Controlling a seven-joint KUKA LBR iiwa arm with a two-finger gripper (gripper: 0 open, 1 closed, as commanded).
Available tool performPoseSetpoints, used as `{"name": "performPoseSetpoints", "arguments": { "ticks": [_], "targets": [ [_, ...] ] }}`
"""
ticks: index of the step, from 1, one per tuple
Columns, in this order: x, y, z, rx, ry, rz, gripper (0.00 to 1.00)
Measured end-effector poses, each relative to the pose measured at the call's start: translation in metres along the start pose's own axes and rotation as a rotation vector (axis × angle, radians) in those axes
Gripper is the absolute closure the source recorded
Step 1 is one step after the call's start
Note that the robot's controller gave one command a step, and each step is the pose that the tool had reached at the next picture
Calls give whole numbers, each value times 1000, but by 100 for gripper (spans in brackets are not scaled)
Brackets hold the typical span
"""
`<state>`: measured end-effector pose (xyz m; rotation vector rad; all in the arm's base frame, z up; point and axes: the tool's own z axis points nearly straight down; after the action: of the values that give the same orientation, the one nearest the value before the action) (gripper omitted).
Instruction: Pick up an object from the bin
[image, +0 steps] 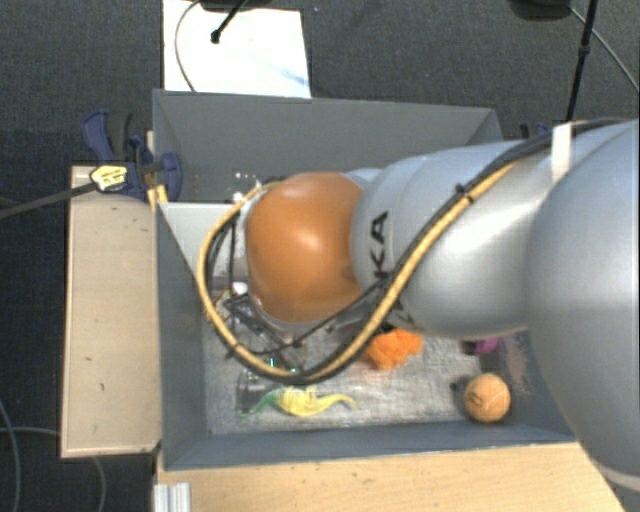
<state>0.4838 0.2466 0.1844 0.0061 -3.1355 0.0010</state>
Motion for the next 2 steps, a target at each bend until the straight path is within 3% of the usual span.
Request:
{"name": "performPoseSetpoints", "arguments": {
  "ticks": [1, 2],
  "targets": [
    [-2, -1, -4, -2, -8, 5, 0],
    [-2, -39, 66, -2, -11, -95, 0]
  ]
}}
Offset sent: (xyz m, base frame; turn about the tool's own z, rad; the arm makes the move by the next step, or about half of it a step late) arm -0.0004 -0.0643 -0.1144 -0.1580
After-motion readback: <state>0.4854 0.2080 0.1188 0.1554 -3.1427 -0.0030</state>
